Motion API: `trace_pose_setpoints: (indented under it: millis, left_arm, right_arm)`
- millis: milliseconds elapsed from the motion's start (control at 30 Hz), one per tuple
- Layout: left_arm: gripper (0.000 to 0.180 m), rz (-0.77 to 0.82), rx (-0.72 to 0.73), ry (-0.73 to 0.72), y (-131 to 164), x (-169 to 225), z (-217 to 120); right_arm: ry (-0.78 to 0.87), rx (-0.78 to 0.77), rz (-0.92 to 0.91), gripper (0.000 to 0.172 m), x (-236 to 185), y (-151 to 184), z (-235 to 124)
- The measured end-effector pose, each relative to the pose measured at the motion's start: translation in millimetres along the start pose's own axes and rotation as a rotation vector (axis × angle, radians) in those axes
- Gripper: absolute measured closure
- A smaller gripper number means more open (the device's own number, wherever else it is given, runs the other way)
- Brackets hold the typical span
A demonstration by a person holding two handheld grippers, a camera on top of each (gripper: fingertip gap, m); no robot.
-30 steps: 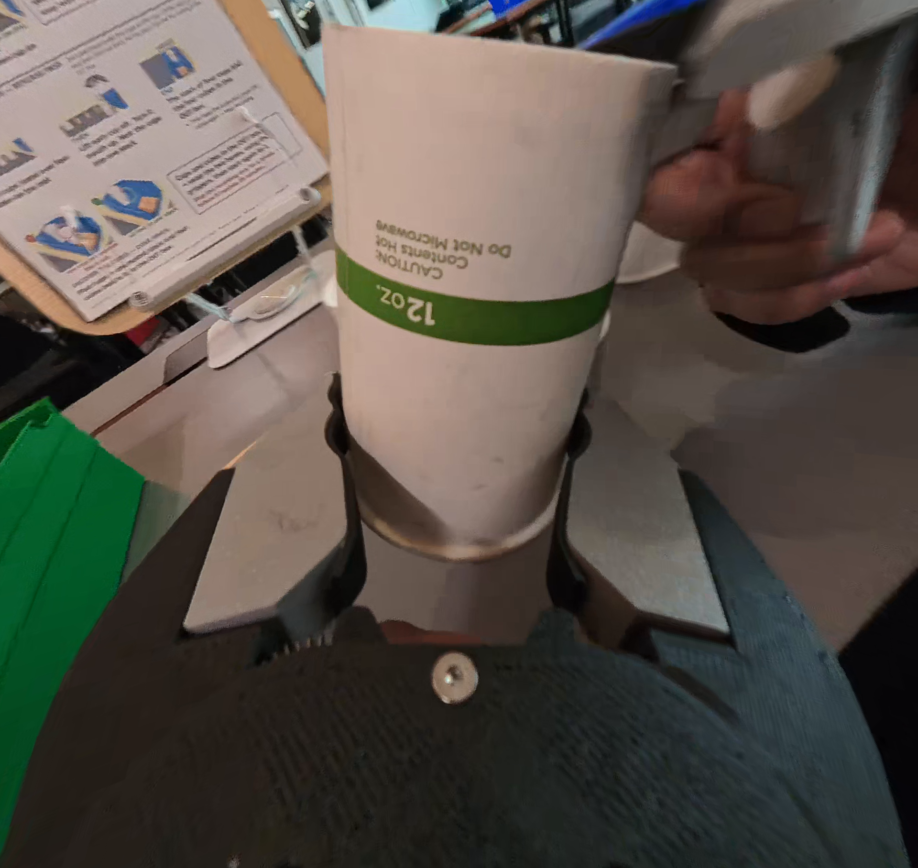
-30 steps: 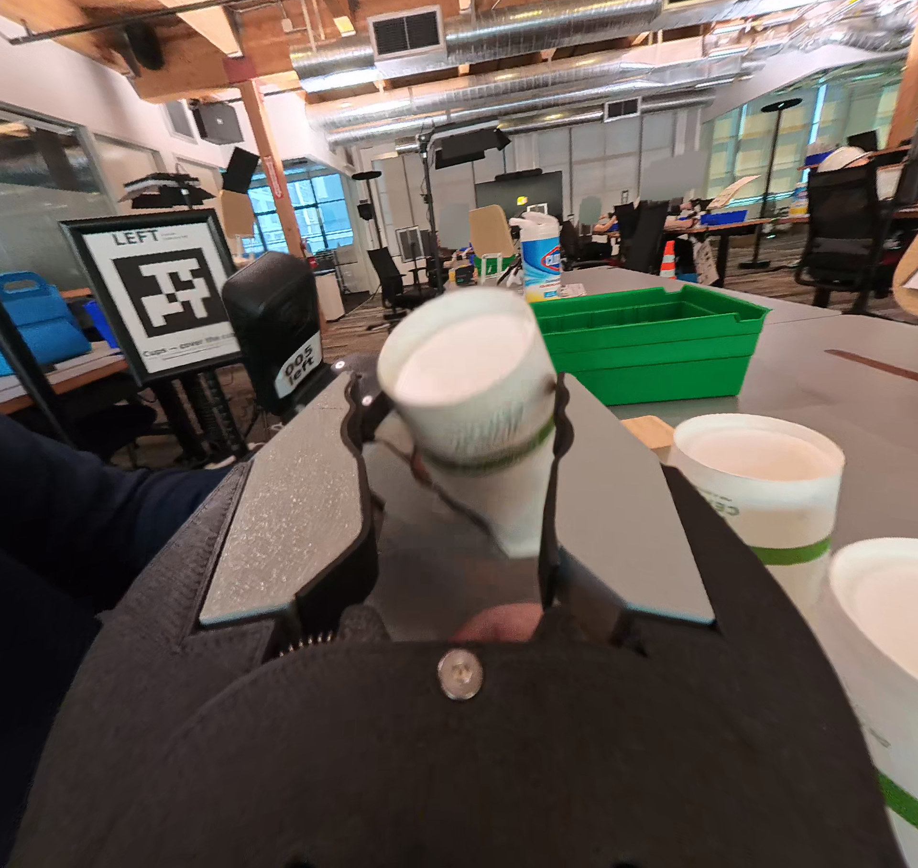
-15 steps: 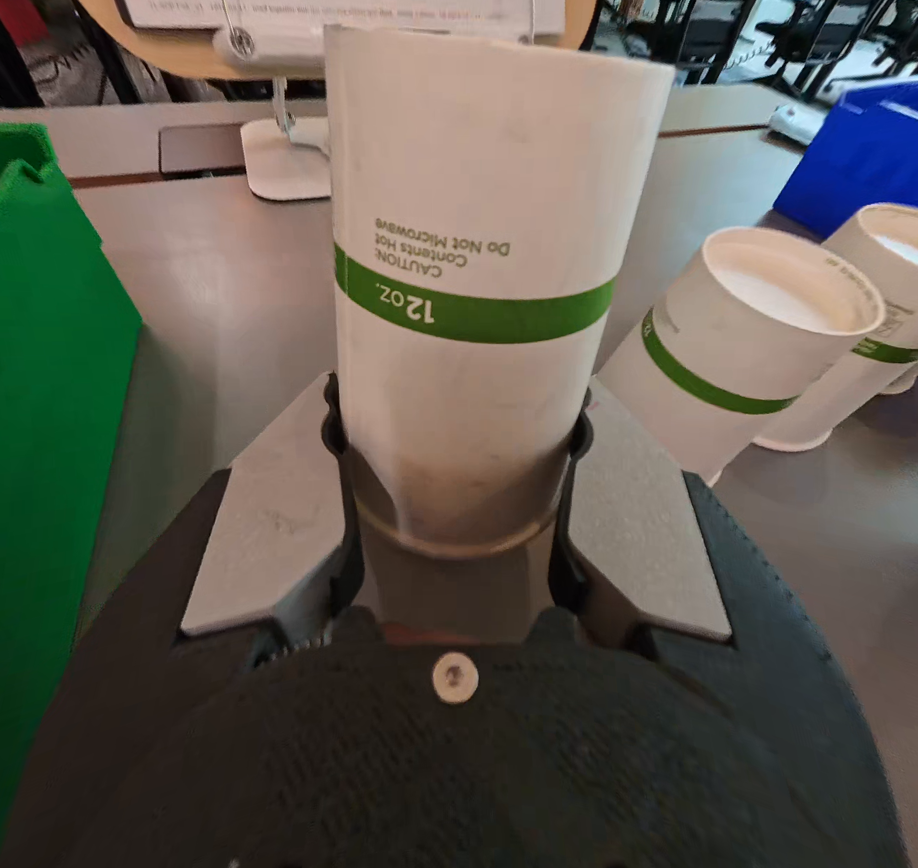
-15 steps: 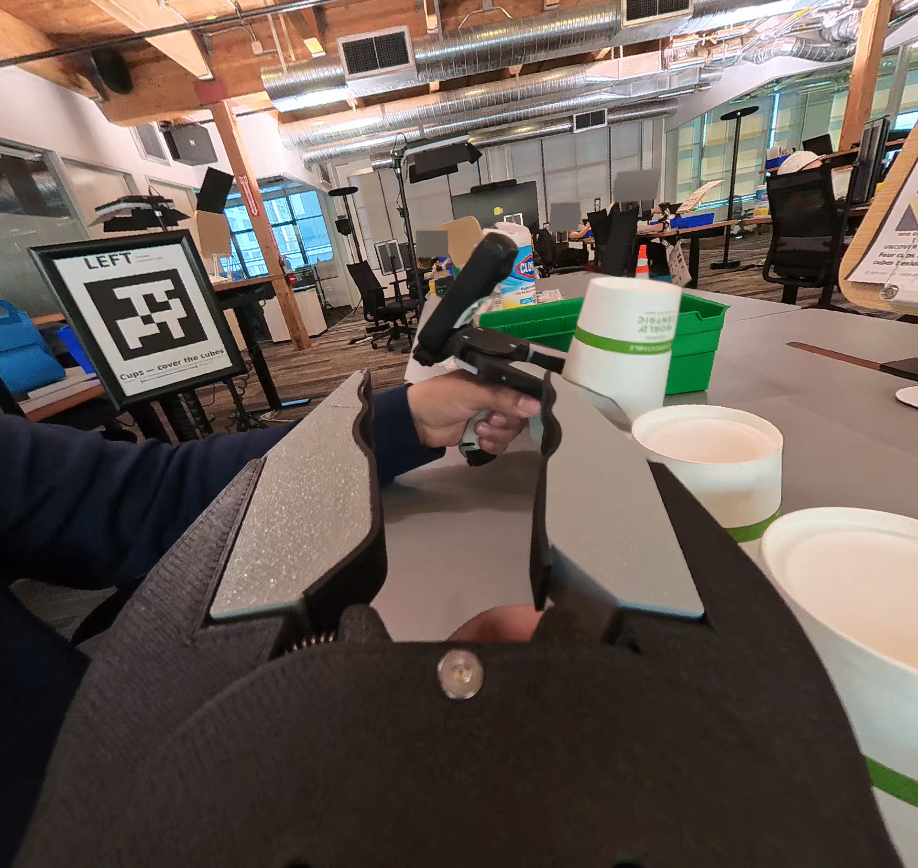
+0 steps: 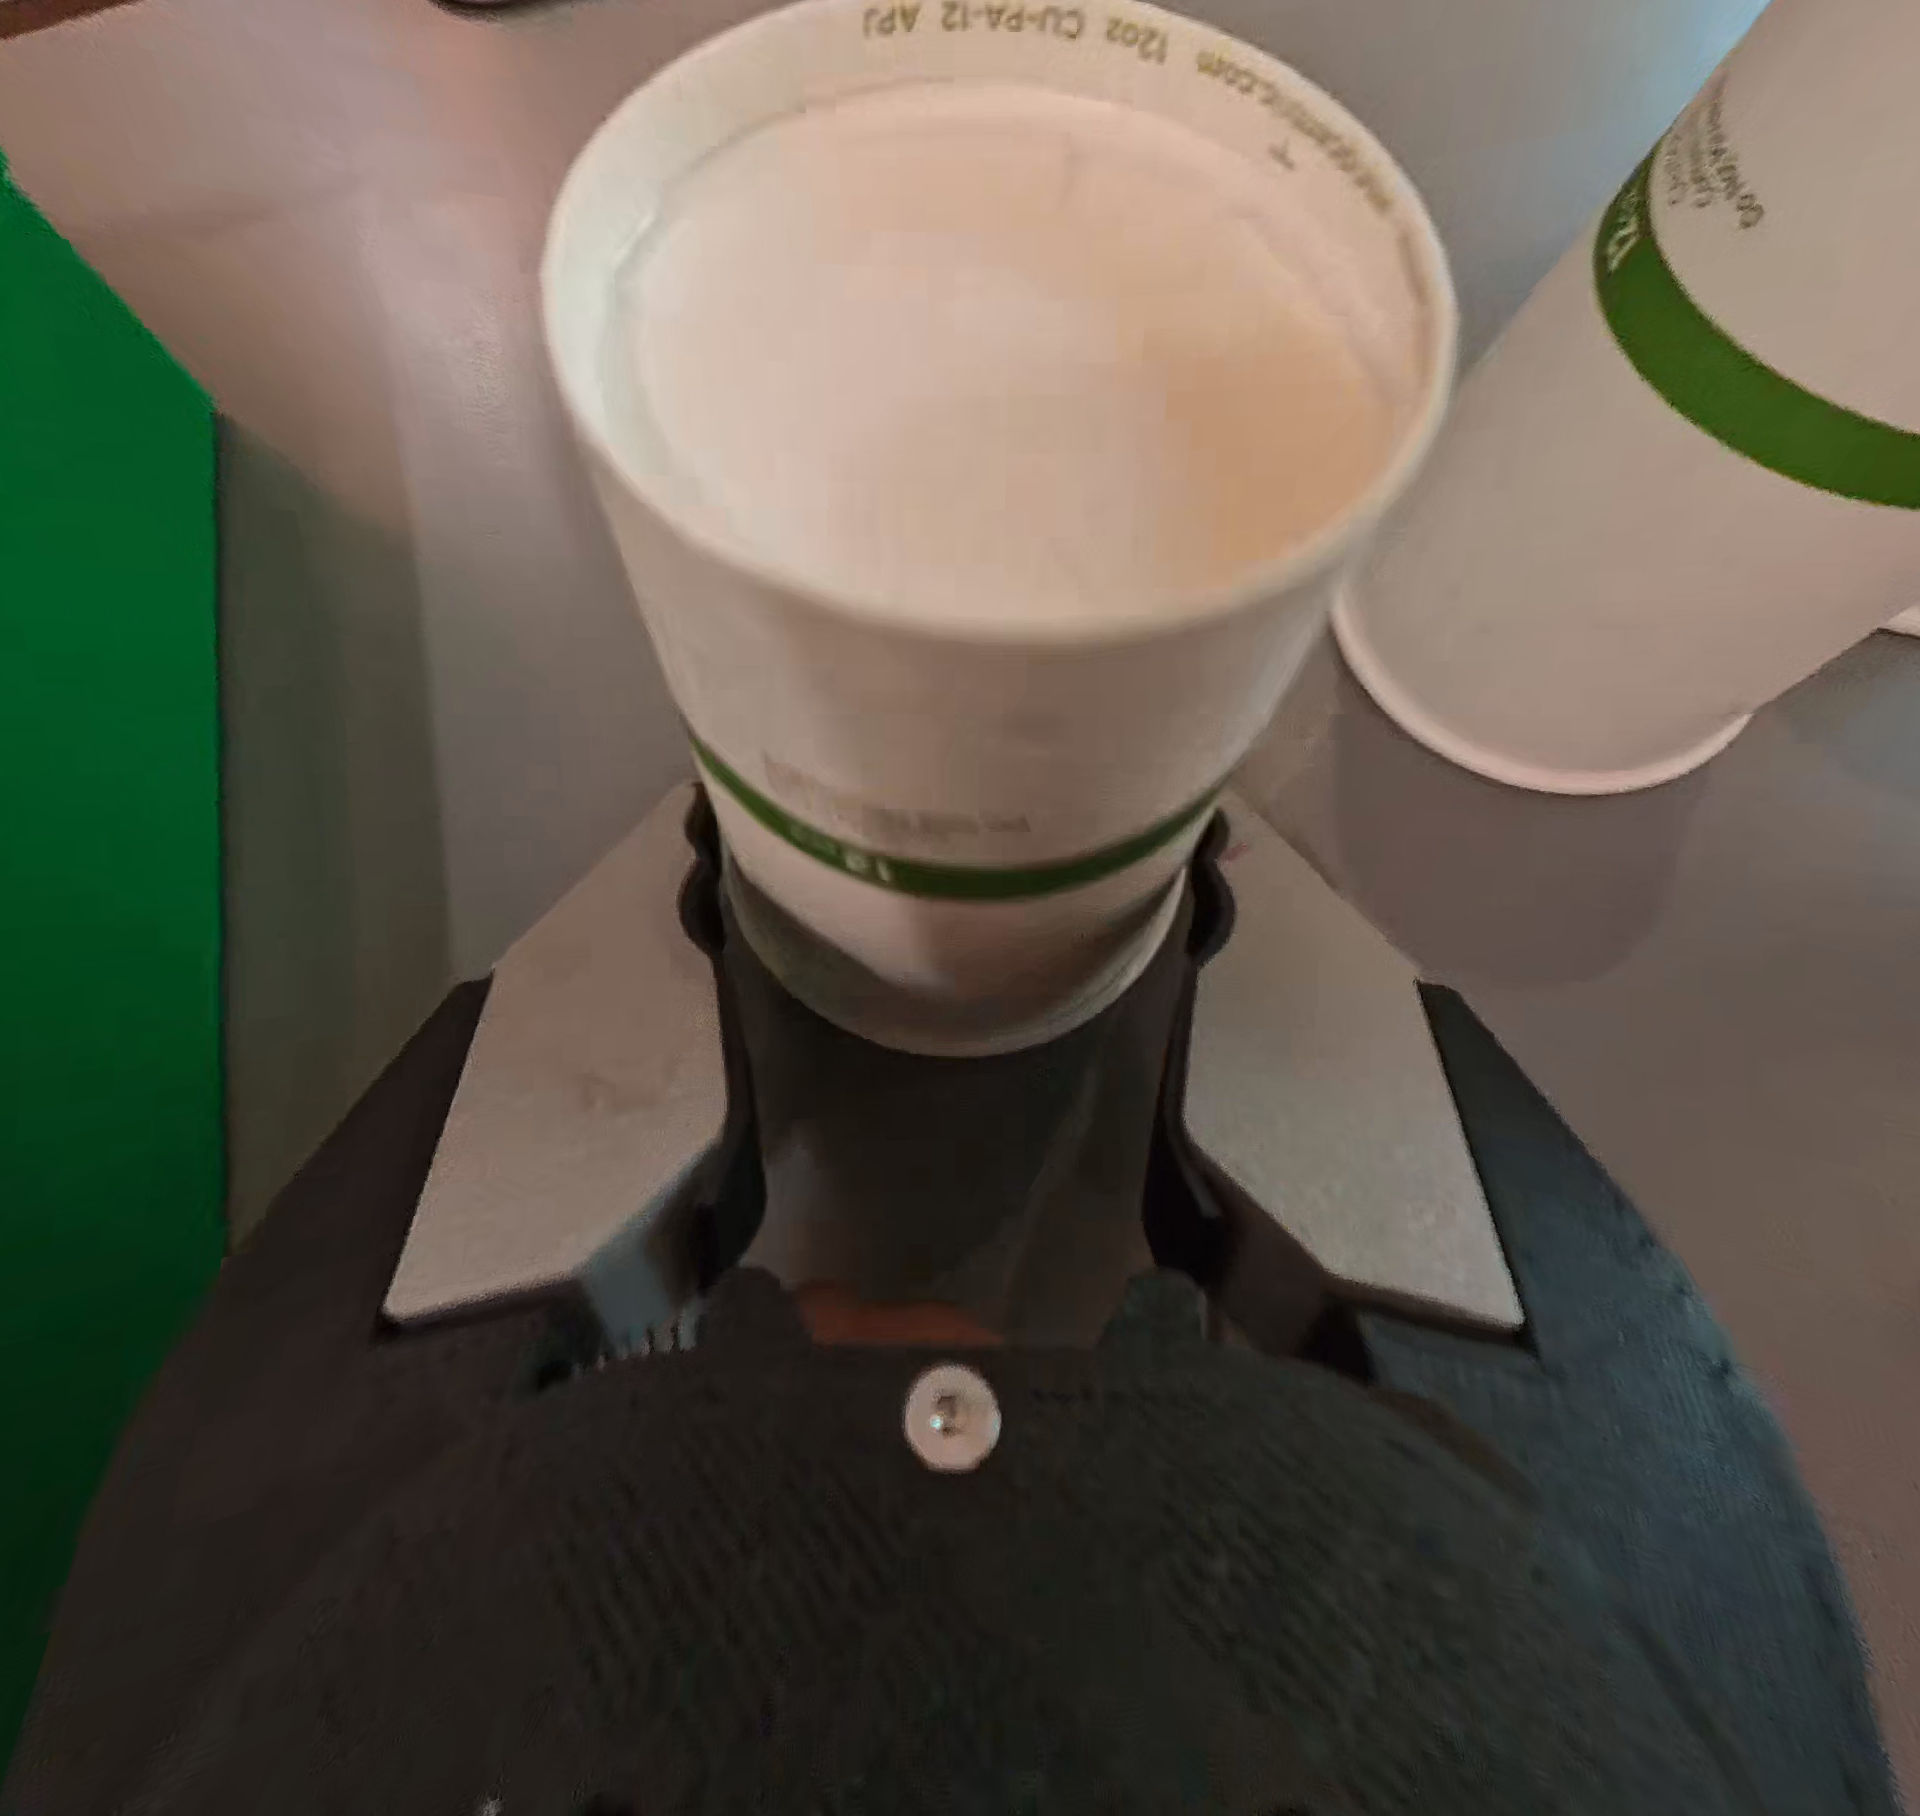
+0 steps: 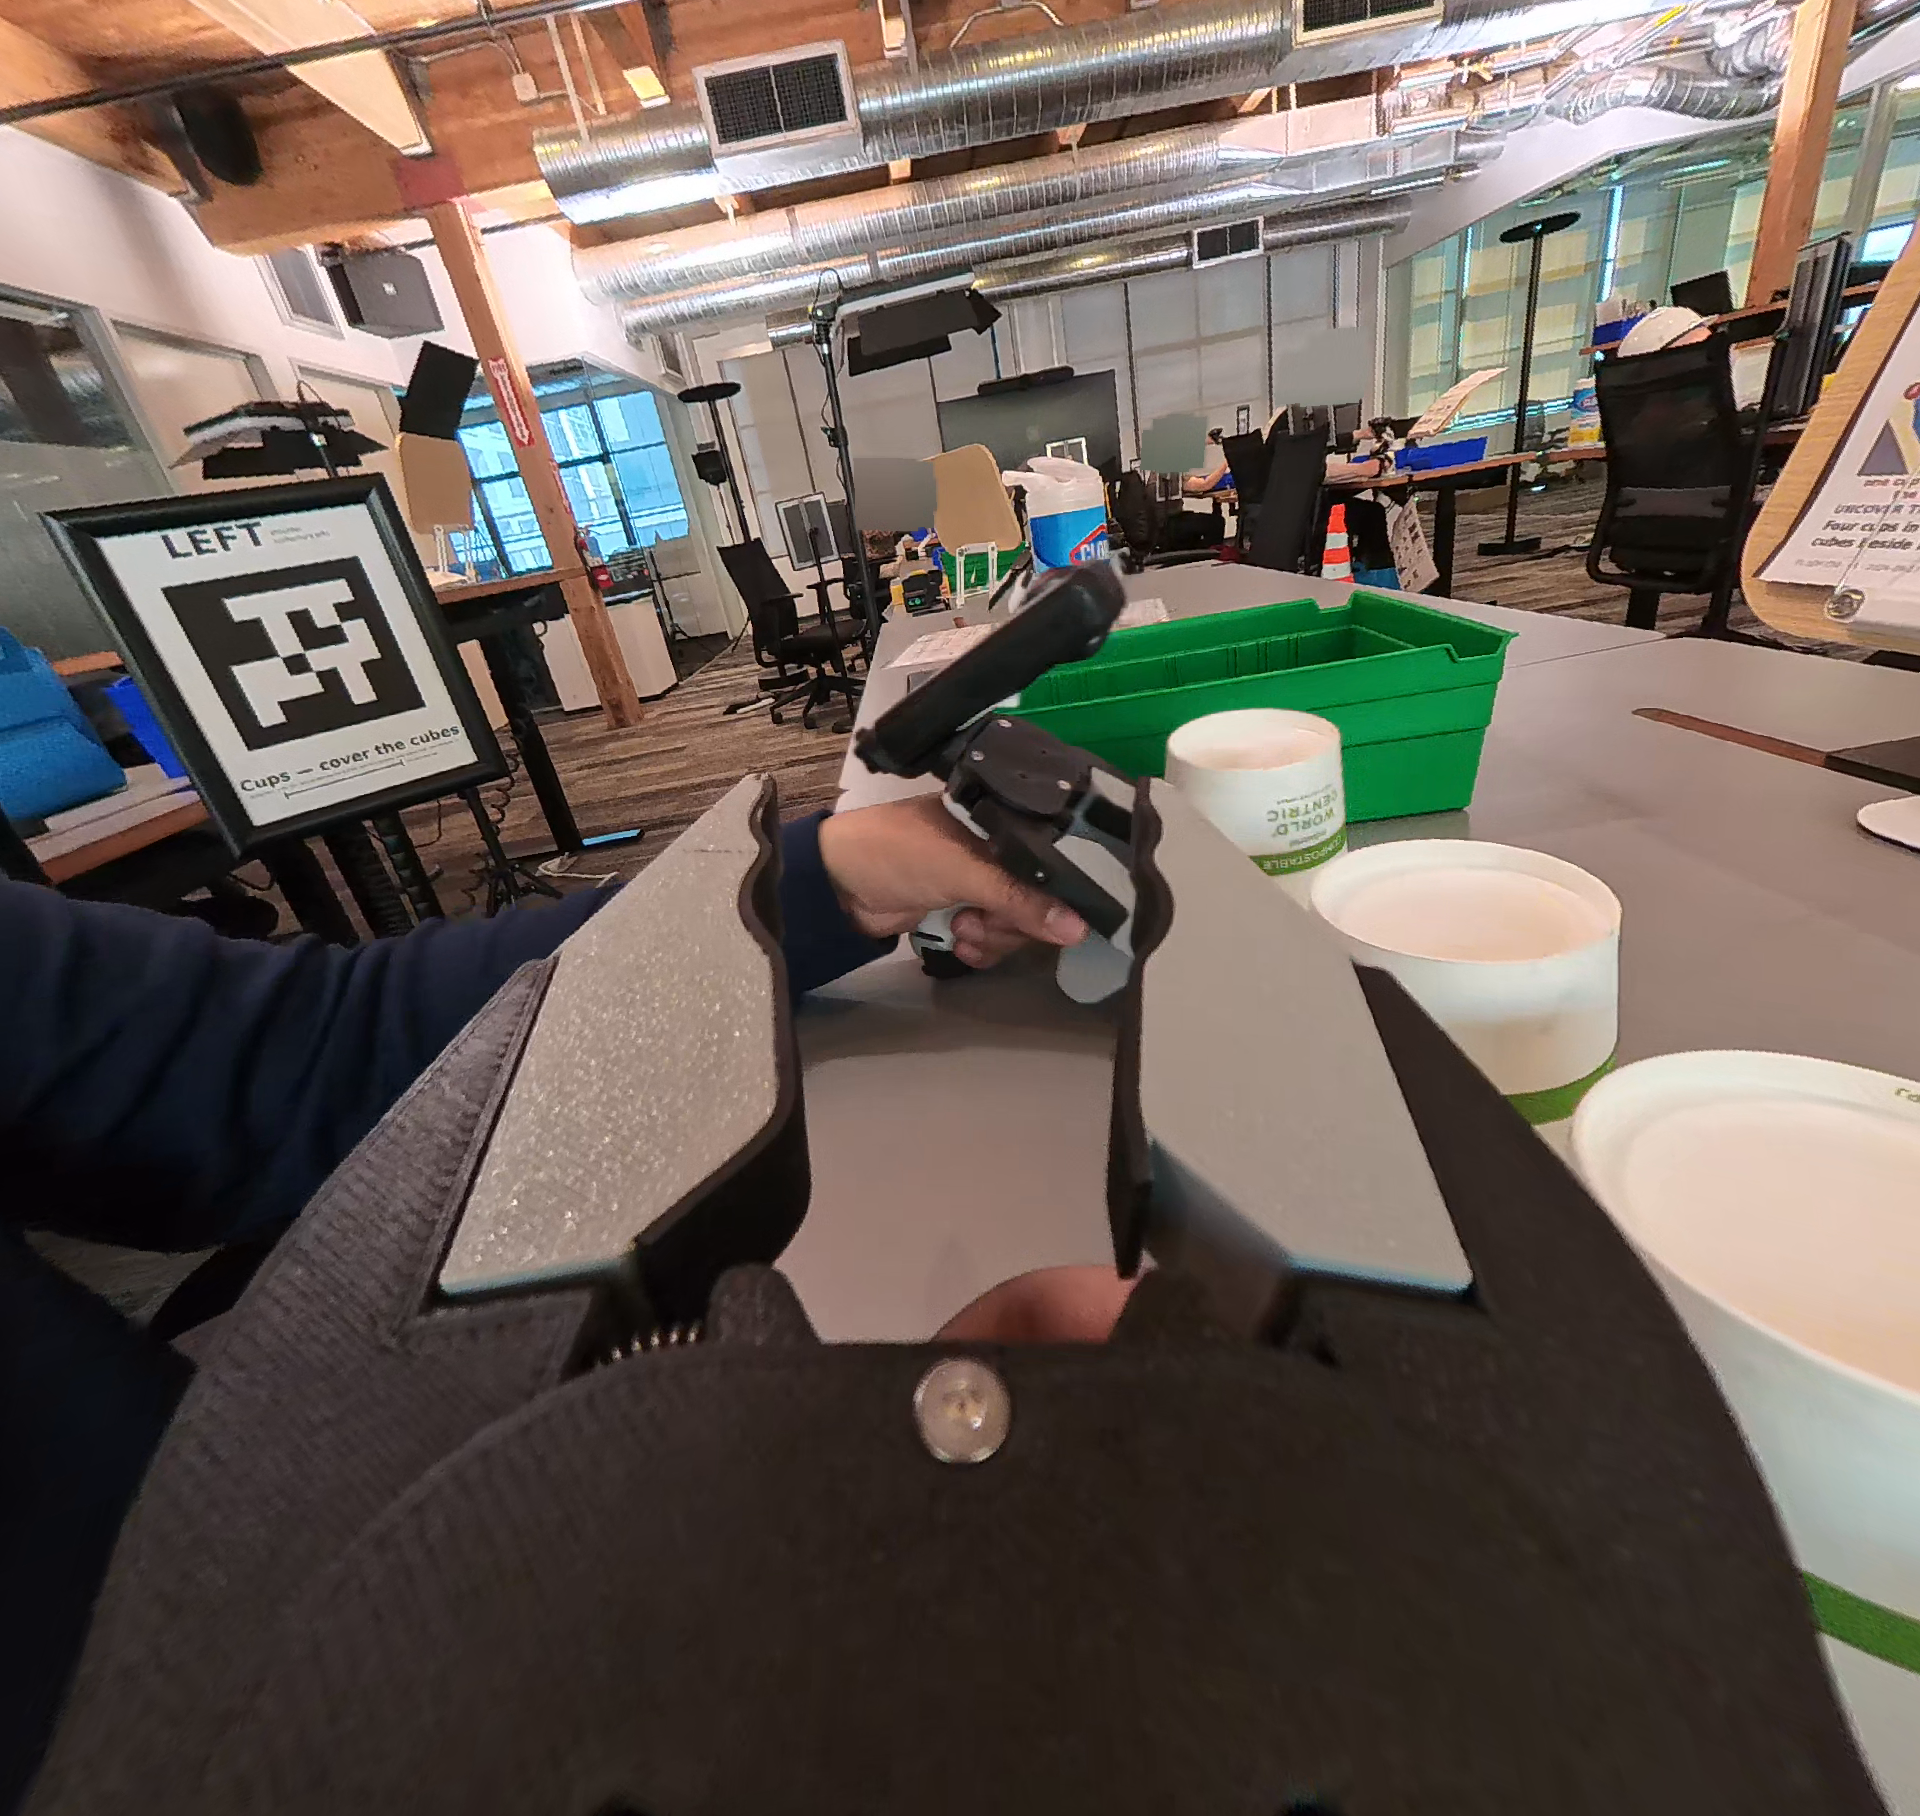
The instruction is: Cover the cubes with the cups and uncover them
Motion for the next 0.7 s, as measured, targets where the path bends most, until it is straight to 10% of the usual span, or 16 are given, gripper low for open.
trace_pose_setpoints:
  millis: [333, 533, 700]
  left_arm:
    - [0.084, 0.069, -0.011, -0.122, 14.8, -14.0, -15.7]
    - [0.088, 0.074, 0.278, -0.361, 1.0, -11.1, -69.2]
    - [0.121, 0.086, 0.379, 0.026, -10.3, 75.1, -72.7]
  right_arm:
    - [0.043, -0.007, -0.005, 0.107, 11.0, 0.9, -3.2]
    - [0.084, -0.068, -0.046, 0.111, 17.7, 10.2, -2.4]
    - [0.288, -0.258, -0.162, 0.119, 49.6, 36.6, -5.6]
Point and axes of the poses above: each gripper's, where its closed fingertips meet, z out along the fingers, y out of its underside, x = y × z across the jaws, the point moved 2 cm from there along -z, back along the fingers, and after that the axes turned 1 degree about -y, right-handed, at the moved point
